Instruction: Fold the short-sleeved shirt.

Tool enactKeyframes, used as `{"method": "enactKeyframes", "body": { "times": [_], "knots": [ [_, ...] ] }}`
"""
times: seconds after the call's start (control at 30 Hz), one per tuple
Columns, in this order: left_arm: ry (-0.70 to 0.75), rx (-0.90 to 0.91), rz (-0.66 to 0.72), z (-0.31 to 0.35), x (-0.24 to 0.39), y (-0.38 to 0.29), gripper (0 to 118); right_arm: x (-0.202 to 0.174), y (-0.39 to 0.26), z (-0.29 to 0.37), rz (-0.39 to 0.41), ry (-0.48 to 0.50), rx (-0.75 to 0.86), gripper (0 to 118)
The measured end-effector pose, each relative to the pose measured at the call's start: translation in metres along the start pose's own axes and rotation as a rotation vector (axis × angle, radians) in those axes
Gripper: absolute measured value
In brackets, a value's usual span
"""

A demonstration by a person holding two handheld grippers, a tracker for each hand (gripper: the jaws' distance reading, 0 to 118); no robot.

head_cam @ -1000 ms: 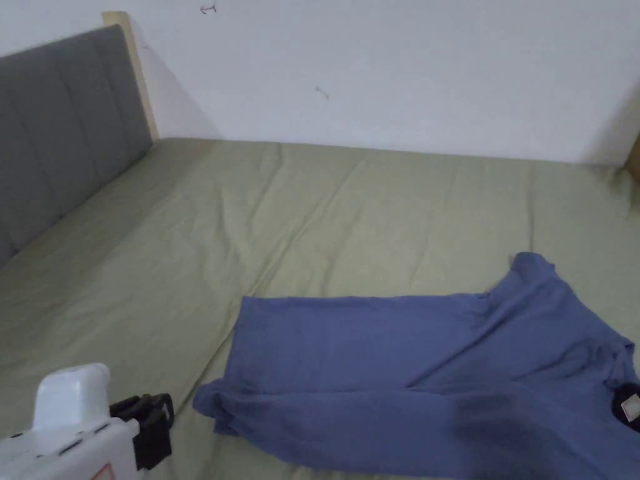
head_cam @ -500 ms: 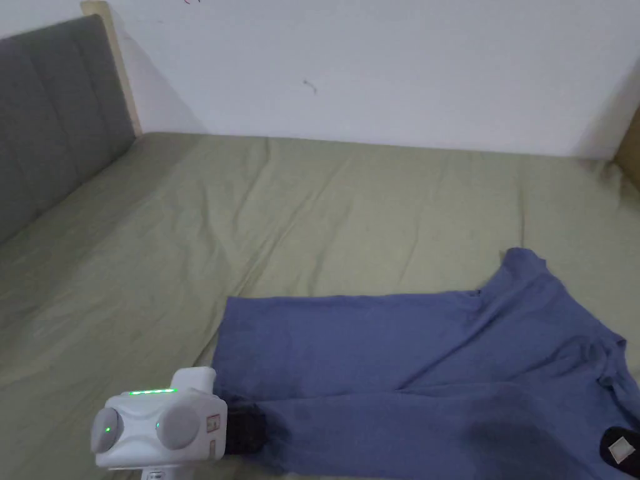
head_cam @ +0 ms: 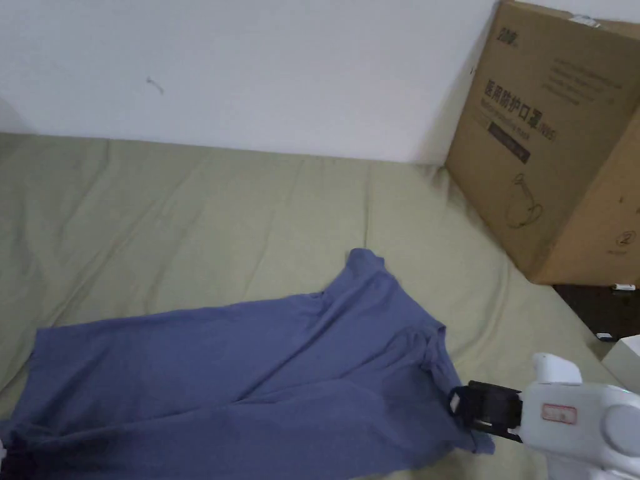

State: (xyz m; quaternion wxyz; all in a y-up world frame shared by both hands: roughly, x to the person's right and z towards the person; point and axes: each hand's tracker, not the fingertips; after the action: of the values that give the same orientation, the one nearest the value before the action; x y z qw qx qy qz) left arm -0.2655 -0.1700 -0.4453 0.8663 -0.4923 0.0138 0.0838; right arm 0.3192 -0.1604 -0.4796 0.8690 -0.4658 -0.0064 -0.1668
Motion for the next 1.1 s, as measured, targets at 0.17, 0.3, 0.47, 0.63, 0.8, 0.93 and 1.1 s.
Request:
{"method": "enactKeyframes", "body": {
  "times": [0.17,0.3,0.47,0.63,0.8,0.93,1.1],
  "knots": [
    [0.014,-0.004,-0.025,-0.003,0.007,0.000,8,0.008,0.021,-0.066,-0.002,-0.018,-0.129,117],
    [0.016,-0.028,-0.015,-0.009,0.003,-0.003,7,0.000,0.015,-0.068,0.017,-0.068,-0.169,38],
    [0.030,-0.028,-0.052,-0.003,0.006,0.001,7,-0.018,0.002,-0.046,0.177,-0.065,-0.195,11],
    [0.013,-0.055,-0.130,0.030,0.004,0.000,7,-0.009,-0.015,0.017,0.174,-0.045,-0.183,11],
    [-0.018,-0.146,-0.224,0.072,-0.005,-0.039,7,0.013,-0.069,0.085,0.155,-0.028,-0.259,11],
    [-0.023,-0.172,-0.223,0.073,-0.016,-0.074,7,0.027,-0.109,0.092,0.085,0.022,-0.286,11],
    [-0.068,-0.156,-0.092,0.053,-0.034,-0.081,21,0.027,-0.122,0.054,0.027,-0.039,-0.280,11]
  ]
}}
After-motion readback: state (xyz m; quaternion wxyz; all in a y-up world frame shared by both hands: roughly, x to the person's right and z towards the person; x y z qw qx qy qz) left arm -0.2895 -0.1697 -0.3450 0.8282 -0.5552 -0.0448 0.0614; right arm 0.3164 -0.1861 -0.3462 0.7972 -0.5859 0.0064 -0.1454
